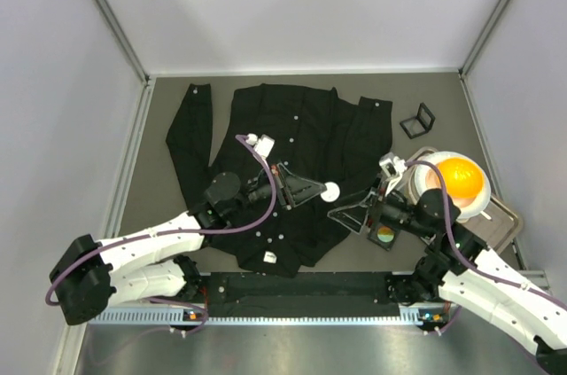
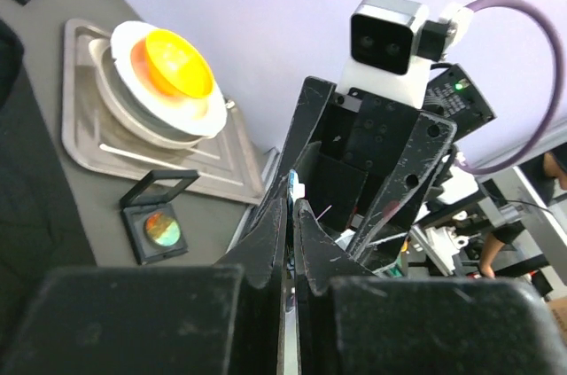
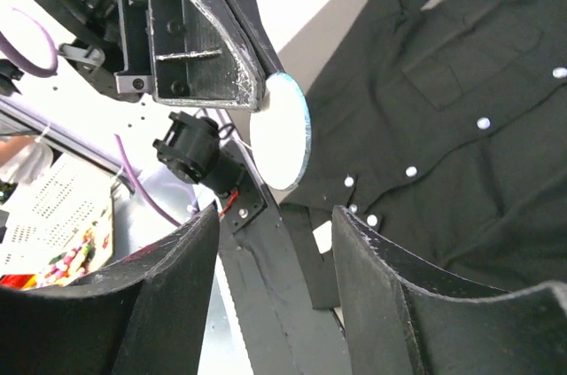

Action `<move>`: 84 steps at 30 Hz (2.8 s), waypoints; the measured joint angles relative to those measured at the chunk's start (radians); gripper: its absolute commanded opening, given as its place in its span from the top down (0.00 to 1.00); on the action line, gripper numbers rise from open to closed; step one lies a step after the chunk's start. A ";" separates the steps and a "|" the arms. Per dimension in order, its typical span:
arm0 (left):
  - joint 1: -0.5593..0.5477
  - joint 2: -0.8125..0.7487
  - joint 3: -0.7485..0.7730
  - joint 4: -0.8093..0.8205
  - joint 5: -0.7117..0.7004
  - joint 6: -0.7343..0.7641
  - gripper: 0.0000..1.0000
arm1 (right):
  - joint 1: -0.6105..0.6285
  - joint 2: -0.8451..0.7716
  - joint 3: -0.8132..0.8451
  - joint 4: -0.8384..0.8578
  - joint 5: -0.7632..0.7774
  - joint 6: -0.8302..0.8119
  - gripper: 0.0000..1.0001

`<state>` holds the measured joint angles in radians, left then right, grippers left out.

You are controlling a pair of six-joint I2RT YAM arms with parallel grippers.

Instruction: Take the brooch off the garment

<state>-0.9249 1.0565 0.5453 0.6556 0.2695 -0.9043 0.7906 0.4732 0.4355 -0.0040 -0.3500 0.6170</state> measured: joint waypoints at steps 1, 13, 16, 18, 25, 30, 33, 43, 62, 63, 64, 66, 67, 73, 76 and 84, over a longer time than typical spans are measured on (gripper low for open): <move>-0.001 0.000 0.000 0.015 0.004 -0.005 1.00 | 0.000 -0.007 -0.003 0.019 0.000 0.005 0.49; -0.014 0.000 -0.015 0.108 0.026 -0.018 1.00 | -0.001 0.007 -0.057 0.194 0.037 0.086 0.58; -0.016 0.000 -0.017 0.109 0.024 -0.019 1.00 | -0.001 0.008 -0.069 0.237 0.051 0.109 0.59; -0.020 0.000 -0.018 0.114 0.019 -0.021 1.00 | -0.001 0.010 -0.073 0.272 0.063 0.122 0.59; -0.028 0.000 -0.024 0.124 -0.024 -0.023 1.00 | -0.001 0.057 -0.083 0.365 0.080 0.162 0.64; -0.034 -0.006 -0.025 0.116 -0.058 -0.017 1.00 | -0.001 0.068 -0.083 0.384 0.087 0.174 0.62; -0.046 -0.027 -0.025 0.089 -0.093 -0.006 1.00 | -0.001 0.068 -0.088 0.387 0.098 0.180 0.63; -0.067 -0.051 -0.025 0.045 -0.169 0.025 1.00 | -0.001 0.093 -0.115 0.441 0.128 0.233 0.64; -0.102 -0.051 -0.024 0.038 -0.217 0.071 1.00 | 0.012 0.106 -0.134 0.498 0.167 0.293 0.67; -0.106 -0.051 -0.024 0.037 -0.221 0.078 1.00 | 0.013 0.106 -0.134 0.498 0.169 0.297 0.68; -0.109 -0.051 -0.024 0.034 -0.225 0.085 1.00 | 0.013 0.106 -0.134 0.499 0.171 0.302 0.70; -0.114 -0.051 -0.024 0.027 -0.233 0.097 1.00 | 0.013 0.107 -0.134 0.499 0.173 0.307 0.71; -0.117 -0.051 -0.024 0.024 -0.236 0.101 1.00 | 0.013 0.109 -0.135 0.500 0.173 0.312 0.71; -0.125 -0.051 -0.024 0.009 -0.252 0.134 1.00 | 0.013 0.112 -0.153 0.520 0.175 0.339 0.76; -0.129 -0.056 -0.022 -0.009 -0.260 0.153 1.00 | 0.013 0.115 -0.167 0.537 0.176 0.358 0.79; -0.134 -0.071 -0.008 -0.072 -0.260 0.192 1.00 | 0.013 0.105 -0.195 0.564 0.180 0.391 1.00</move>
<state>-1.0588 0.9859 0.5369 0.5835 0.0097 -0.7120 0.8040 0.5785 0.2409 0.5602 -0.1699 1.0084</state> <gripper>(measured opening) 0.051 0.067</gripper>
